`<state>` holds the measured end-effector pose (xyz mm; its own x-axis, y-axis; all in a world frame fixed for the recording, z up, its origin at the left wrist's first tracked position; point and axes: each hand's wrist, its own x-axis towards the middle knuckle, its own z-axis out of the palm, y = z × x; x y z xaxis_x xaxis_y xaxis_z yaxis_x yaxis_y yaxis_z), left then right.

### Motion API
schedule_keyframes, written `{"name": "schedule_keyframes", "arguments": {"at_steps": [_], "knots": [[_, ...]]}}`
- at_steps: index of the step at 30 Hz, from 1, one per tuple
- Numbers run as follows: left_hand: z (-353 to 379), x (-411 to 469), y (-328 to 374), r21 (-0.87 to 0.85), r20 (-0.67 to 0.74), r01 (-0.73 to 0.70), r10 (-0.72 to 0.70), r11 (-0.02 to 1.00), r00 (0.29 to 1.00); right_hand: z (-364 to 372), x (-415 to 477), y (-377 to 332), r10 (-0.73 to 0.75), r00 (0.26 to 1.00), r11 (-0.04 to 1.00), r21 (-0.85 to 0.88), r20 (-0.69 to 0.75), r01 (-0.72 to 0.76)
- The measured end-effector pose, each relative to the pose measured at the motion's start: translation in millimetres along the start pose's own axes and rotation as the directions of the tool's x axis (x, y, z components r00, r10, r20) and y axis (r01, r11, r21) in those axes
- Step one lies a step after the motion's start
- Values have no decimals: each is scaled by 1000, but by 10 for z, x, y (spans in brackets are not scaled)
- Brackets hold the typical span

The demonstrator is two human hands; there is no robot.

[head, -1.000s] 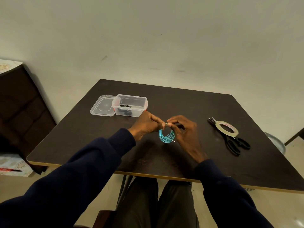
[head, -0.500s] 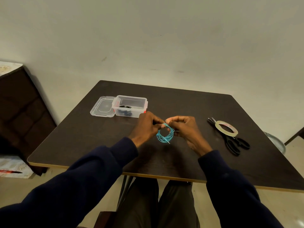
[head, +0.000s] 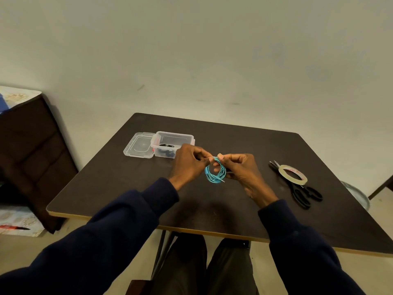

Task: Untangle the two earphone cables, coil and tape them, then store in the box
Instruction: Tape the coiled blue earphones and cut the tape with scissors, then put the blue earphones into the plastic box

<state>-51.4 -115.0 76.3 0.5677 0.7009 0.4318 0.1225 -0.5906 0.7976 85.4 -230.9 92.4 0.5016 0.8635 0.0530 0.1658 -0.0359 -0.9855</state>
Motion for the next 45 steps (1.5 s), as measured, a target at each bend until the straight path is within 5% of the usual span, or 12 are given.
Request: {"name": "schedule_keyframes", "arguments": {"at_steps": [6,12,16,19,29,45], "knots": [[-202,-25,41,-191,21,138,-137,972,990,54,-36,-133,-21,1000,999,-49,23,22],[-527,69,-185,-486,17,342,-382,805,924,28,74,-205,19,1000,999,-46,15,-19],[-919,276,-627,-346,-265,346,-445,872,856,-101,202,-162,64,998,998,-3,-21,-64],[-1062,411,-874,-232,-339,413,-471,881,814,-208,305,-125,73,996,997,8,-42,-72],[-885,676,-1141,-94,-262,505,-511,858,819,-444,460,-68,65,995,998,-10,-80,-66],[-298,66,-688,-270,-6,458,-477,847,879,-556,485,-132,35,989,985,-161,-142,-58]]}}
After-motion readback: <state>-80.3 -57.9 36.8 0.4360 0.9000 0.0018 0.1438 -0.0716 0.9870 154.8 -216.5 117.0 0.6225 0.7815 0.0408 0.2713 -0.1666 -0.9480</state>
